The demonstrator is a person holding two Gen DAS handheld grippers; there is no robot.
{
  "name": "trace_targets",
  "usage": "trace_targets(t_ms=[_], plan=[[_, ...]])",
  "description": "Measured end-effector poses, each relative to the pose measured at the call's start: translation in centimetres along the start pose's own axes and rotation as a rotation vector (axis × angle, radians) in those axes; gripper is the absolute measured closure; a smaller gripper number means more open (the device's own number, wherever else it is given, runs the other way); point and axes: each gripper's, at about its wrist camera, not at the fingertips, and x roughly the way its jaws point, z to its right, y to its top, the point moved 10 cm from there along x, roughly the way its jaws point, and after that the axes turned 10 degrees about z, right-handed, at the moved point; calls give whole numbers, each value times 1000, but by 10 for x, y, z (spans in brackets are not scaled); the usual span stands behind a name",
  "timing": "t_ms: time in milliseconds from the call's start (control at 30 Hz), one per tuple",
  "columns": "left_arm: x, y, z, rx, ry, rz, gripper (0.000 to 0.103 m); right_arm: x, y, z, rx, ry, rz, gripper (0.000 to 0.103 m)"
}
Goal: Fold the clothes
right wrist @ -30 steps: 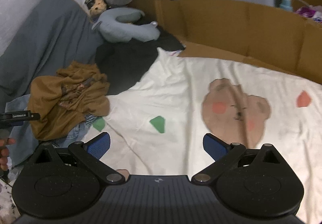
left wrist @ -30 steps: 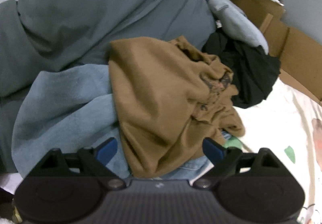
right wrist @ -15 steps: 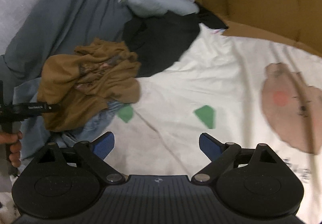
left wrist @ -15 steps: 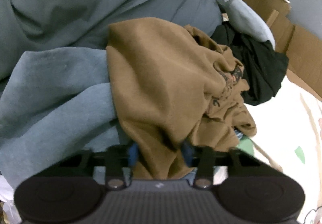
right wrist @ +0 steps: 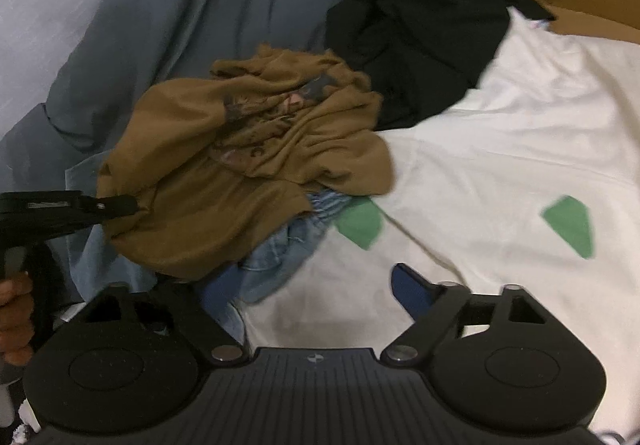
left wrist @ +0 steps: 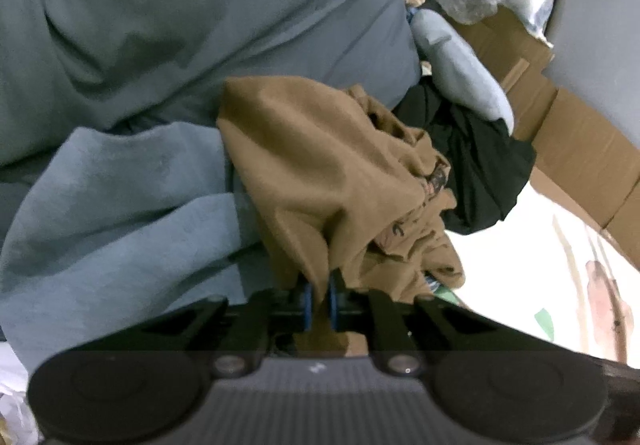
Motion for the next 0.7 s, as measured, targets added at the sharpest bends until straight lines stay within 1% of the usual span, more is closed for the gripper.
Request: trace_targets(t_ms=[100, 167, 233, 333, 433, 500, 533, 567, 600, 633, 667, 700], plan=[[-6, 6, 1, -1, -9, 7, 97, 25, 2, -6, 33, 35, -18, 25], [-9, 9, -1, -4, -4, 15, 98, 40, 4, -8, 35, 38, -19, 25], [-13, 12, -2, 5, 3, 29, 98, 54, 7, -10, 42, 39, -9, 24], [-12, 10, -7, 25, 13, 28, 98, 74, 11, -12, 41, 37, 10, 24], [-7, 7, -11, 24, 25, 18, 98, 95, 8, -14, 38, 25, -8, 27], [-3, 5, -14, 27, 38, 6, 95, 106, 6, -15, 45, 18, -19, 27], [0, 3, -16, 33, 49, -3, 89, 108, 5, -16, 40, 19, -19, 28], [4, 1, -17, 40, 59, -23, 76, 111, 5, -17, 34, 19, -19, 28], [7, -1, -18, 45, 62, -37, 69, 113, 4, -18, 20, 16, -19, 28], [9, -2, -17, 43, 55, -33, 56, 115, 4, -20, 4, 20, -20, 29], [10, -1, -16, 51, 52, -20, 40, 117, 4, -24, -15, 31, -21, 32], [11, 0, -15, 60, 48, -8, 34, 119, 4, -26, -33, 33, -22, 32]])
